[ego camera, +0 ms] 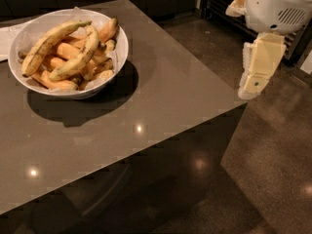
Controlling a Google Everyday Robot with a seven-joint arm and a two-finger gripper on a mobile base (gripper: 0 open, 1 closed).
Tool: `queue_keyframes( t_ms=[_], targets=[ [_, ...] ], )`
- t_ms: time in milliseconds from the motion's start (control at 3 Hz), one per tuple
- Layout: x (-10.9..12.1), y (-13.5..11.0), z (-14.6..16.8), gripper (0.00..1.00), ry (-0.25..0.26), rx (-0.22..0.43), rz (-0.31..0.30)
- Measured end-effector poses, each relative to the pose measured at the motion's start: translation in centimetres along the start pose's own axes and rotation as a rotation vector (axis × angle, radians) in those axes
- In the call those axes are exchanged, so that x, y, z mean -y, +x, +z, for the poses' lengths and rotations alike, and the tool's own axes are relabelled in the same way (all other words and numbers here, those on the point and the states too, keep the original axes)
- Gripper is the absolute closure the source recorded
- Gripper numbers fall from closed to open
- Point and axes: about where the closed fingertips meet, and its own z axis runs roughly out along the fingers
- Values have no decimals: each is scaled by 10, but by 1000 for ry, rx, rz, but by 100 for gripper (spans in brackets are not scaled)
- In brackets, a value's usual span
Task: Pick banana from white bowl
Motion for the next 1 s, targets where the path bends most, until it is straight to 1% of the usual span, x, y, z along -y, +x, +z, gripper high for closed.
queue_keyframes(
  t_ms=[333, 667, 1000],
  targets=[
    [19, -29, 6, 0, 20, 4, -58],
    [41, -68, 15, 0, 19, 5, -162],
    [43, -73, 12, 0, 33, 12, -169]
  ],
)
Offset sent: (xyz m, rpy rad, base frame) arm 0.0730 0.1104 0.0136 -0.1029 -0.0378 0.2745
